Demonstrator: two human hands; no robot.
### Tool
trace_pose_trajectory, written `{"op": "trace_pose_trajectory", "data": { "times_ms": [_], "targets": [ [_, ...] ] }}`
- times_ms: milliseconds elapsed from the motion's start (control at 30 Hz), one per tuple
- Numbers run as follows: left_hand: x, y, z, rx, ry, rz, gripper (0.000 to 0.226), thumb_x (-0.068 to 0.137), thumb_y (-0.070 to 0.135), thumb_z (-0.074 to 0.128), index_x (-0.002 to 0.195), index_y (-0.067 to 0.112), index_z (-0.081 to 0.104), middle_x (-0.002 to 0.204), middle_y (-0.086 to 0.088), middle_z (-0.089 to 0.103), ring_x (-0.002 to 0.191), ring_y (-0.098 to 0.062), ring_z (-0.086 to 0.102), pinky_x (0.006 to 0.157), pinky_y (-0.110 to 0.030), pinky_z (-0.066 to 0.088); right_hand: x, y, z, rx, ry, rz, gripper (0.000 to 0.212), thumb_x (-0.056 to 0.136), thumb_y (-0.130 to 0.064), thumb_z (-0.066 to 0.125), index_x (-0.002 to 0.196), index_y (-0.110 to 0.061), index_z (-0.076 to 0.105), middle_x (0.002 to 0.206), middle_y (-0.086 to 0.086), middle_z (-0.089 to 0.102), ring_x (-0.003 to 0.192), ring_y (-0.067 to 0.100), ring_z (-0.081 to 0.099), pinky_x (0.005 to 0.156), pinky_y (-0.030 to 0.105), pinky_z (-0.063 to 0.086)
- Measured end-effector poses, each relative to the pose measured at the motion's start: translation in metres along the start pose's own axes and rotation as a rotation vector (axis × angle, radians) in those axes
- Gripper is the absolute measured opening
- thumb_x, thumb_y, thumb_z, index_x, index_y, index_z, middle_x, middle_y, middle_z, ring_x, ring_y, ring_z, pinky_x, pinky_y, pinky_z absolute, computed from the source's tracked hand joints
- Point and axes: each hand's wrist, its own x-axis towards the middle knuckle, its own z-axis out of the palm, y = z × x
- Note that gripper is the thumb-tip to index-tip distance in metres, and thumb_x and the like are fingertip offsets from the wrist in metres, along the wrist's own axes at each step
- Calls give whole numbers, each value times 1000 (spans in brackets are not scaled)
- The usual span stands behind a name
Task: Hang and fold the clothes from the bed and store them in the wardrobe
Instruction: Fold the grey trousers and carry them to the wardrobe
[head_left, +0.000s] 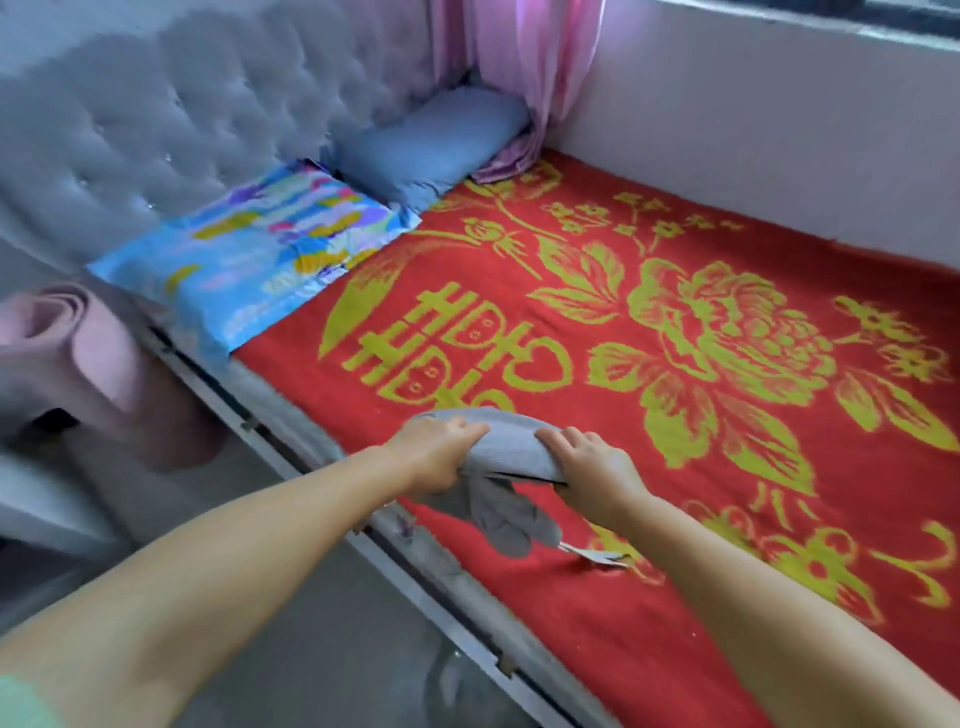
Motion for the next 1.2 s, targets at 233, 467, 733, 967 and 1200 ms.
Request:
{"op": "trace_pose_trajectory", "data": {
  "times_ms": [233,467,733,967,1200],
  "targets": [
    [-107,-96,5,-20,5,-133,59,81,10,57,136,21,38,132,-8,51,110,-33,58,79,-43,51,32,-133,-2,12,34,-137,59,87,-29,55,143,-27,34,124,1,53,108,30,54,76,40,50],
    [-126,-131,-10,-6,42,-105,55,85,16,57,136,21,39,125,-8,53,107,-34,58,73,-40,46,48,-168,-13,19,52,-135,60,87,-31,57,142,-27,35,126,0,52,111,30,54,78,41,52],
    [-35,-68,-45,-52,121,35,36,82,10,55,116,16,43,111,-9,54,93,-34,59,58,-37,36,42,-60,-54,-82,69,-28,61,88,-35,57,144,-29,33,131,-2,51,115,26,53,78,38,51],
    [44,-21,-68,-88,193,60,36,83,12,56,116,13,42,118,-11,53,106,-35,57,69,-43,46,58,31,-84,-191,67,11,65,89,-35,59,147,-24,32,134,2,49,119,28,51,79,41,53],
    [91,-56,44,-49,204,-102,62,88,4,52,145,15,30,132,-10,45,120,-33,50,77,-44,52,128,32,9,-168,3,-139,56,86,-21,61,140,-16,48,125,6,58,111,34,57,75,43,54]
  ]
}}
